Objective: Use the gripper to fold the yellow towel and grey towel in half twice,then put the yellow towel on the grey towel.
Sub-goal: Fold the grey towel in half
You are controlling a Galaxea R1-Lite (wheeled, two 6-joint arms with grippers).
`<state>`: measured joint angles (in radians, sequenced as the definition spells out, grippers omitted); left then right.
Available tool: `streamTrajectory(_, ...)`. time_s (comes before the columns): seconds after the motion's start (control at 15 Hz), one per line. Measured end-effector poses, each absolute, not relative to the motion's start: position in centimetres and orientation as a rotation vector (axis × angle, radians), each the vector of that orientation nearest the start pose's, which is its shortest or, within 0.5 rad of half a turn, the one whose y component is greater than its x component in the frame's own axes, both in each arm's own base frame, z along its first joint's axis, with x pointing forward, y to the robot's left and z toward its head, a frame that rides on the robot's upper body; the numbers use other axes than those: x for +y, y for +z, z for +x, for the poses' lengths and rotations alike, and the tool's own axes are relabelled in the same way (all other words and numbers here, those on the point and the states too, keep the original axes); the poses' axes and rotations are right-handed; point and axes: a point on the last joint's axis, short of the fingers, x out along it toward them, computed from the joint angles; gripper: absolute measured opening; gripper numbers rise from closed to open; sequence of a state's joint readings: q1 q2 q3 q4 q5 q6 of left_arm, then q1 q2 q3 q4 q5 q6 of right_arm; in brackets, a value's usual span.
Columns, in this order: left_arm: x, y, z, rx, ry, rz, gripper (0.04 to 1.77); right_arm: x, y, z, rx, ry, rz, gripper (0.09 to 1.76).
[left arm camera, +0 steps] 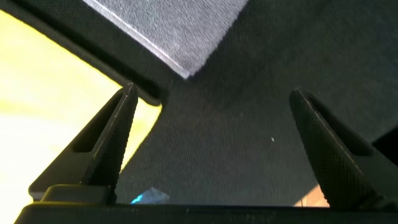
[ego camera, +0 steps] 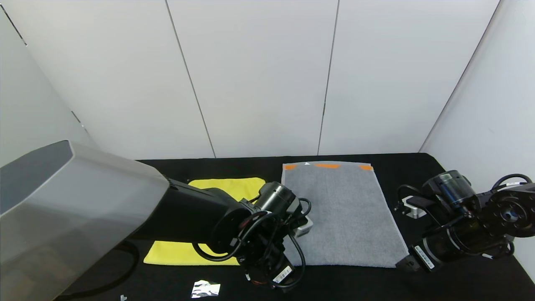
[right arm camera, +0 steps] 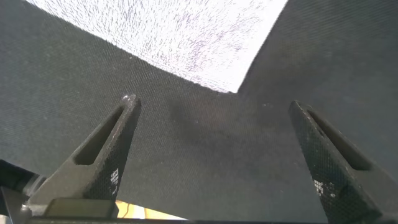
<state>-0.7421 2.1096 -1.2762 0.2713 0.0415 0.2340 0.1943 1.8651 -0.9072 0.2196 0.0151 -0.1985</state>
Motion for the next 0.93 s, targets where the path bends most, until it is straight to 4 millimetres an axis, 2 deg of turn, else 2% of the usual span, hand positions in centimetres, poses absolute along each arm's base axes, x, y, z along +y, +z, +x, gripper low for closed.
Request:
streamTrajectory(0.4, -25.8, 7.4, 28.4, 0.99, -0.746, 0.638, 1.72, 5.8, 8.0, 28.8, 1.195, 0.306, -0.284, 1.71)
streamTrajectory(0.93, -26.5, 6.3, 29.5, 0.997, -0.716, 0.634, 1.72, 5.9, 7.7, 29.0, 1.203, 0.304, -0.287, 1.71)
